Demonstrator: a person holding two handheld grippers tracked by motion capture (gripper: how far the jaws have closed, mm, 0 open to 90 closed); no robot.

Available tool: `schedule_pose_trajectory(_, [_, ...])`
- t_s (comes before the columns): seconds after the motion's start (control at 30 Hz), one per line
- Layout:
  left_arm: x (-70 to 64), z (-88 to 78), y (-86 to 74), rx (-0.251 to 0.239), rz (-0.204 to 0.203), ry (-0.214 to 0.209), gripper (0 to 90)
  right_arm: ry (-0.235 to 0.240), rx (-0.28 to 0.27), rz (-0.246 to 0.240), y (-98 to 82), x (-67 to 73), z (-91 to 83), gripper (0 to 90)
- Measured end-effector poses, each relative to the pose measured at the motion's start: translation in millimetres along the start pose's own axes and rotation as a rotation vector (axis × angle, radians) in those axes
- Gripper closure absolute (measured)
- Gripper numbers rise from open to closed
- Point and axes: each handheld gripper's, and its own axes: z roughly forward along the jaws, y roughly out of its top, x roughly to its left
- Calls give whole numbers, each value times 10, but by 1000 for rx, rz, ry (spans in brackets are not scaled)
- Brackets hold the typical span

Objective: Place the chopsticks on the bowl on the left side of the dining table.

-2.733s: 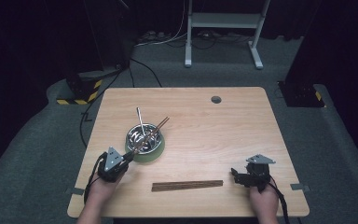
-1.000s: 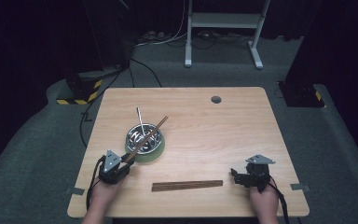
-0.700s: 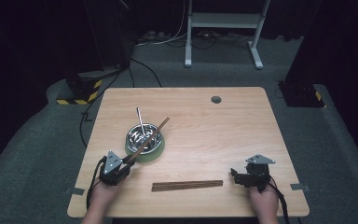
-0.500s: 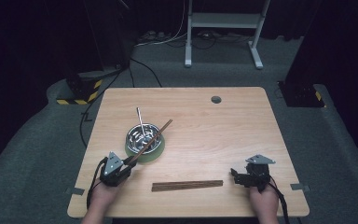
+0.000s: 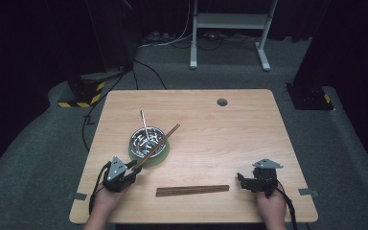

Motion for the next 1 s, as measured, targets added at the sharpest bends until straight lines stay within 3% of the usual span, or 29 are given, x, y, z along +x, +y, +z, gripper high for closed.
schedule_pose_trajectory(0.27, [-7,-19,-21,11,16,13,588,1,0,0,0,0,-1,117])
schedule_pose_trajectory(0.3, [-1,-27,-26,29,45,11,586,1,0,0,0,0,0,117])
schedule_pose_trajectory(0.37, [1,-29,-26,30,50,14,583,1,0,1,0,1,-1,117])
schedule_pose_trajectory(0.5, [33,-41,2,18,19,31,575,1,1,2,1,1,-1,117])
schedule_pose_trajectory(0.73, [108,-87,41,3,21,59,573,1,1,1,0,1,-1,118])
schedule_pose_trajectory(1.0, [216,-87,86,-32,-9,104,583,1,1,1,0,1,-1,118])
